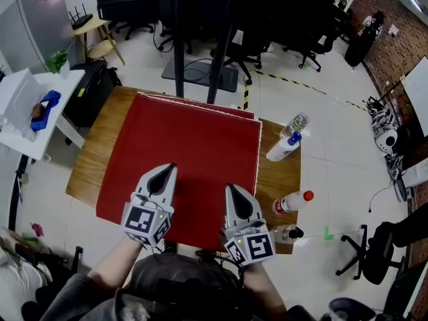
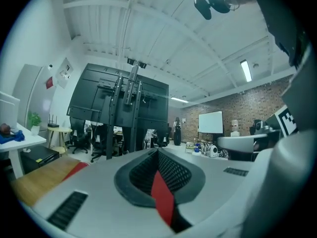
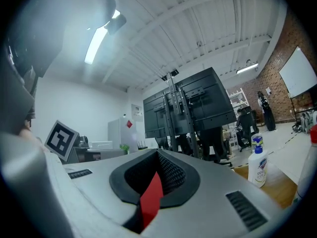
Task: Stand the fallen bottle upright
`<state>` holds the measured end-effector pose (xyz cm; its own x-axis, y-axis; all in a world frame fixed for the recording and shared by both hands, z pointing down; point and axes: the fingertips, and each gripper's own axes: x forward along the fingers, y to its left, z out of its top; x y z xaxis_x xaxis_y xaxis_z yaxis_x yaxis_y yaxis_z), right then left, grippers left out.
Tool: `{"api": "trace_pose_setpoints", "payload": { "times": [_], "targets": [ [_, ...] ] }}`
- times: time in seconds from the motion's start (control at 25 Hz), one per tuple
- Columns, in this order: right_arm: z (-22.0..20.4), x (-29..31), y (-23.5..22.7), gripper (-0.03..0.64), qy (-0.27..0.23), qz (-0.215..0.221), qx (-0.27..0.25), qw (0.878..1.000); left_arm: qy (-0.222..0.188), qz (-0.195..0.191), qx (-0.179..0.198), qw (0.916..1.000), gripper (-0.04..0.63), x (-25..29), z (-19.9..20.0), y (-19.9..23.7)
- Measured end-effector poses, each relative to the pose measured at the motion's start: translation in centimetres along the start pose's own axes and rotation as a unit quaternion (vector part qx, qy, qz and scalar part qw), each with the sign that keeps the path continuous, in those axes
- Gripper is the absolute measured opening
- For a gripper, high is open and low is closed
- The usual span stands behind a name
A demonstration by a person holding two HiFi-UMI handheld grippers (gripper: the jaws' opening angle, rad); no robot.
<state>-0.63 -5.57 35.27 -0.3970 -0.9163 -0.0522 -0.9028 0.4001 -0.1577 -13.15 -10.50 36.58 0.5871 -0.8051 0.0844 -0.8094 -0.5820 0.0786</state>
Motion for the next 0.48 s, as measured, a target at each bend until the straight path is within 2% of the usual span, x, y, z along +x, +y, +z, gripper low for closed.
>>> {"api": "trace_pose_setpoints", "payload": {
  "times": [0.28, 0.48],
  "targets": [
    [-0.6, 0.3, 0.0, 0.018, 0.017, 0.007, -0.011, 1.0, -0.013, 0.002, 0.002, 0.9999, 0.008, 0.5, 0.3, -0.8],
    [-0.9, 0.6, -0.2, 0.017, 0.031, 0.012, -0.019, 0.999, -0.008, -0.003, 0.001, 1.0, 0.008, 0.5, 0.0, -1.6]
  ]
}}
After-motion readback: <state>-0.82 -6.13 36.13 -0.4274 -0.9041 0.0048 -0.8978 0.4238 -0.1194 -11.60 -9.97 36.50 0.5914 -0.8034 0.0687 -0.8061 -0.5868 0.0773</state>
